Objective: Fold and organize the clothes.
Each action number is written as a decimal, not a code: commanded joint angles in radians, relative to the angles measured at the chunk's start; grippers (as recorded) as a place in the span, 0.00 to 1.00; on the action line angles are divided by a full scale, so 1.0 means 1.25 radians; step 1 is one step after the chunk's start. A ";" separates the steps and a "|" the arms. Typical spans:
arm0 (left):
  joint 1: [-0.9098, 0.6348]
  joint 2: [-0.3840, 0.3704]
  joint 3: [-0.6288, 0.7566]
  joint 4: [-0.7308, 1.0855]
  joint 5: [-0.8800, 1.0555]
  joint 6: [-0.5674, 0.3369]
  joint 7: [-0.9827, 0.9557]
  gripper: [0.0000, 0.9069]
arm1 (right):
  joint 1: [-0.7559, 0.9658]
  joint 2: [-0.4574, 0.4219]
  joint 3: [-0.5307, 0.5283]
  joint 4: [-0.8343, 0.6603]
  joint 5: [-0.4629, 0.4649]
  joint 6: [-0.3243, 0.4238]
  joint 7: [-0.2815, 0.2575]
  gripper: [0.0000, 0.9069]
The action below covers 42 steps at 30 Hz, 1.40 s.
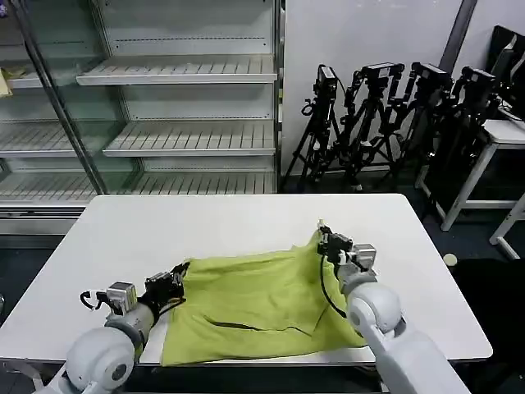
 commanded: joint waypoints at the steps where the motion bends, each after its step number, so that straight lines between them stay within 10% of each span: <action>1: 0.085 0.008 -0.016 -0.056 0.034 -0.009 0.005 0.03 | -0.214 -0.044 0.107 0.150 -0.016 0.020 -0.044 0.00; 31: 0.276 -0.014 -0.029 -0.074 0.294 -0.085 0.021 0.03 | -0.437 0.012 0.178 0.179 -0.065 0.022 -0.057 0.00; 32: 0.278 -0.016 -0.026 -0.072 0.306 -0.088 0.022 0.03 | -0.437 0.015 0.178 0.180 -0.066 0.016 -0.055 0.59; 33: 0.279 -0.018 -0.025 -0.071 0.311 -0.089 0.023 0.03 | -0.437 0.017 0.178 0.182 -0.067 0.004 -0.054 0.90; 36: 0.282 -0.024 -0.024 -0.071 0.323 -0.088 0.024 0.07 | -0.443 0.019 0.176 0.188 -0.073 0.004 -0.054 1.00; 38: 0.285 -0.026 -0.027 -0.073 0.330 -0.086 0.024 1.00 | -0.447 0.018 0.178 0.201 -0.074 0.007 -0.054 1.00; 42: 0.295 -0.035 -0.043 -0.100 0.321 -0.088 0.021 1.00 | -0.455 0.016 0.189 0.232 -0.072 0.011 -0.054 1.00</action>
